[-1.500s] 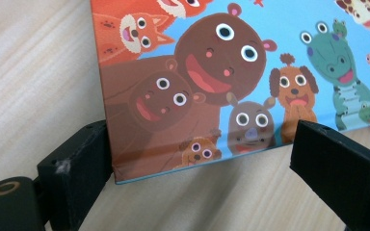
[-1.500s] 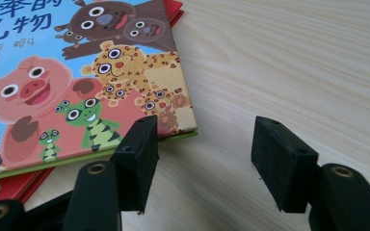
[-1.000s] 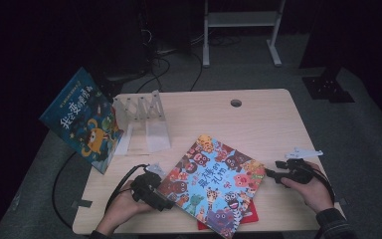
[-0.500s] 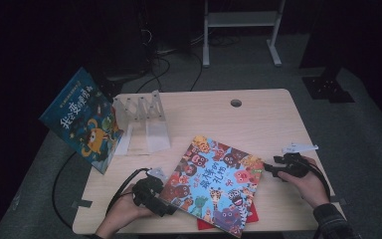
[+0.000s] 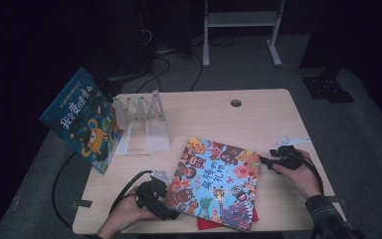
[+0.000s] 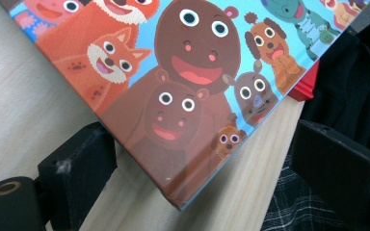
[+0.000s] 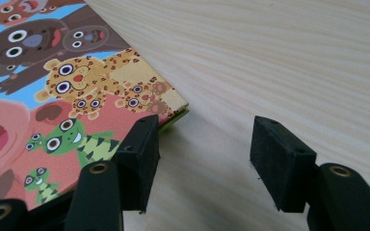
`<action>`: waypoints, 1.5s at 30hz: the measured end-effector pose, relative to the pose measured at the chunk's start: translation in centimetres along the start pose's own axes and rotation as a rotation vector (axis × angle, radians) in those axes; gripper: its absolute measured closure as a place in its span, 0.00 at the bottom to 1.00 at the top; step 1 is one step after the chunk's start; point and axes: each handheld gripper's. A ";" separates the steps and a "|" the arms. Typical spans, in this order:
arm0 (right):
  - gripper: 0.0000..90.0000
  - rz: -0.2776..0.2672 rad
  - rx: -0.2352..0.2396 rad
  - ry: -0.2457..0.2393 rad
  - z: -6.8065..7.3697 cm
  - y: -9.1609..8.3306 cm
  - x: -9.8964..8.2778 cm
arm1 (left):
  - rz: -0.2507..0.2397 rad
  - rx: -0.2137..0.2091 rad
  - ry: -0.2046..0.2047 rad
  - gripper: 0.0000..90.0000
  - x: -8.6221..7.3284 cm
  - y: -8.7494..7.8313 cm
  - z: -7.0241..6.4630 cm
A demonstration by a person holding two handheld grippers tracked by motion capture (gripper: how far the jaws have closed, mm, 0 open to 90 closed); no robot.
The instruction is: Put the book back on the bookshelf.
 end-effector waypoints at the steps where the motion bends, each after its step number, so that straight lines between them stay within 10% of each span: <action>1: 0.47 0.002 -0.003 0.001 0.0 0.1 0.1 | 0.003 -0.004 0.002 0.09 0.0 0.1 0.0; 27: 0.44 -0.041 -0.019 -0.014 0.3 1.8 2.3 | -0.018 -0.021 0.009 0.09 0.4 -0.3 0.2; 45: 0.33 -0.095 0.139 0.026 2.2 3.3 4.1 | -0.129 0.103 -0.061 0.02 1.7 -2.1 3.0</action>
Point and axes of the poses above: each handheld gripper's, and its own axes: y roughly forward along the jaws, x roughly out of its top, z roughly to its left, and after that the axes turned 7 degrees about -y, right-handed
